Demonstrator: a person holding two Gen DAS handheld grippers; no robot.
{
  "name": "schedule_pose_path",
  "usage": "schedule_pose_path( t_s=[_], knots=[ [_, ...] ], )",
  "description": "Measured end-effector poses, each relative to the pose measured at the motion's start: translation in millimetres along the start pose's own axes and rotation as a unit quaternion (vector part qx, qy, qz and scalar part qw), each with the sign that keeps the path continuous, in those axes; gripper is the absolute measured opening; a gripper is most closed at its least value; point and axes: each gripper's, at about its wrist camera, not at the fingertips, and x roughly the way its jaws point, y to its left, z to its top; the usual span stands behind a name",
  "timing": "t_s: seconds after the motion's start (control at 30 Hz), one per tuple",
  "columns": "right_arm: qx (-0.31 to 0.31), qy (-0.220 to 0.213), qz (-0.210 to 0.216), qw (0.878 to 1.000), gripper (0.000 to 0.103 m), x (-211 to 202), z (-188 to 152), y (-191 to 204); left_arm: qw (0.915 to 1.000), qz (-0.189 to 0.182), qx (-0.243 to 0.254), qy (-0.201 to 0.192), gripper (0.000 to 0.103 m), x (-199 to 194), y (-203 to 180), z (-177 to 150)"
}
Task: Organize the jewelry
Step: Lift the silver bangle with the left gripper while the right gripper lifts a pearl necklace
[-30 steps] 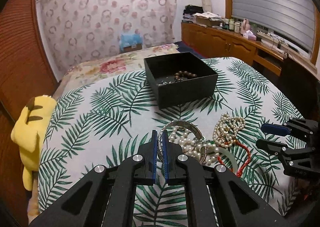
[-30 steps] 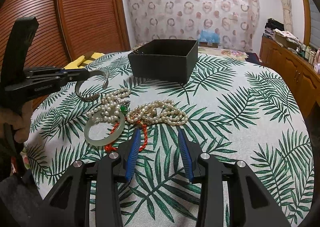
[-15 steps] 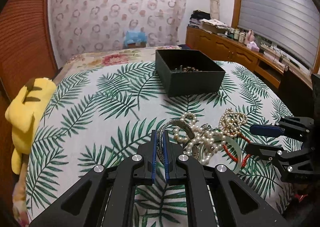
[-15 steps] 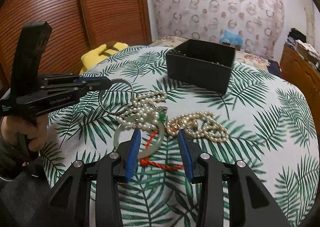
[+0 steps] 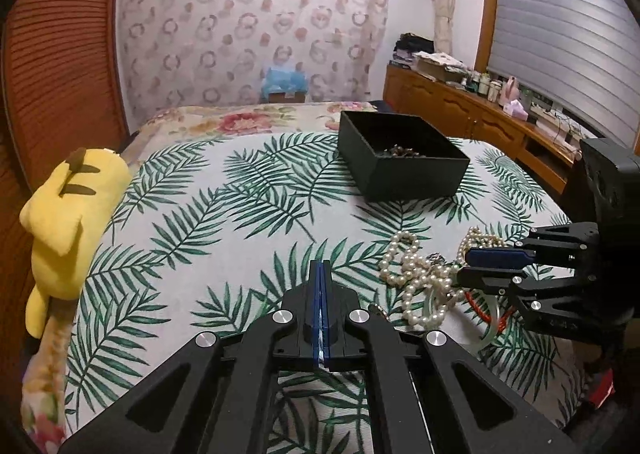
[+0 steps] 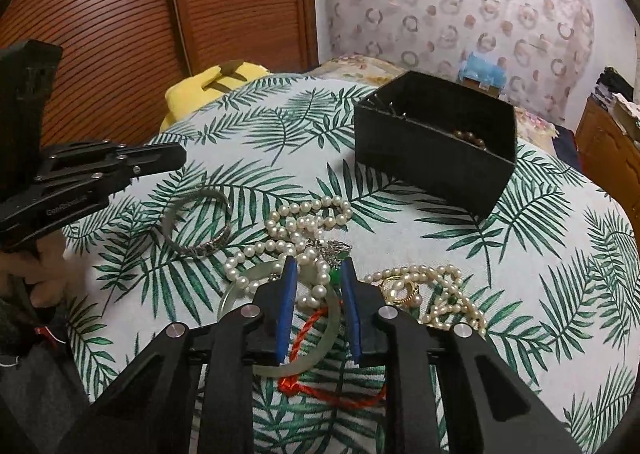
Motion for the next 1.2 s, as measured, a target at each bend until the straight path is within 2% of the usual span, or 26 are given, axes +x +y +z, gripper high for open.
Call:
schedule_pose_path(
  t_s=[0.07, 0.1, 0.17, 0.37, 0.43, 0.47, 0.5, 0.57, 0.8, 0.83, 0.9, 1.07, 1.2],
  knots=[
    [0.001, 0.007, 0.001, 1.0, 0.022, 3.8, -0.4, -1.0, 1.0, 0.002, -0.002, 0.005, 0.0, 1.5, 3.1, -2.3],
    [0.0, 0.009, 0.0, 1.0, 0.015, 5.8, -0.2, -1.3, 1.0, 0.003, -0.002, 0.006, 0.0, 1.3, 3.8, -3.5],
    [-0.001, 0.007, -0.002, 1.0, 0.009, 5.1, -1.4, -2.5, 0.9999, 0.004, -0.002, 0.011, 0.0, 2.5, 5.8, -5.9],
    [0.001, -0.021, -0.005, 1.0, 0.008, -9.1, 2.5, -5.7, 0.9992, 0.013, 0.0, 0.038, 0.0, 11.6, 9.8, -11.9],
    [0.0, -0.035, -0.007, 0.999, 0.008, -17.4, 6.2, -6.5, 0.9988, 0.017, 0.002, 0.047, 0.004, 14.8, 10.7, -14.2],
    [-0.001, -0.039, -0.009, 0.999, 0.008, -20.1, 8.4, -7.2, 0.9985, 0.02, 0.003, 0.051, 0.01, 16.2, 11.1, -14.9],
    [-0.001, -0.045, -0.009, 0.999, 0.008, -24.2, 10.0, -8.4, 0.9981, 0.024, 0.004, 0.056, 0.022, 18.3, 11.6, -15.4],
    [-0.002, -0.057, -0.007, 0.998, 0.008, -33.1, 14.8, -9.9, 0.9977, 0.025, 0.009, 0.063, 0.029, 21.0, 11.7, -15.8],
    [-0.014, -0.089, -0.014, 0.996, 0.008, -54.6, 30.3, -12.2, 0.9962, 0.032, 0.018, 0.078, 0.026, 31.1, 13.1, -19.1],
    [-0.016, -0.094, -0.015, 0.995, 0.008, -58.1, 32.8, -12.4, 0.9962, 0.033, 0.018, 0.079, 0.023, 31.5, 13.3, -18.7],
    [-0.02, -0.101, -0.018, 0.994, 0.008, -62.6, 37.7, -12.4, 0.9963, 0.028, 0.02, 0.078, 0.005, 32.3, 14.4, -17.7],
    [-0.029, -0.119, -0.028, 0.992, 0.008, -79.1, 50.8, -16.2, 0.9971, 0.024, 0.018, 0.07, 0.004, 31.9, 15.0, -14.5],
    [-0.035, -0.131, -0.038, 0.99, 0.008, -90.5, 60.4, -17.4, 0.999, 0.016, 0.013, 0.038, 0.004, 19.8, 11.1, -3.3]
  ],
)
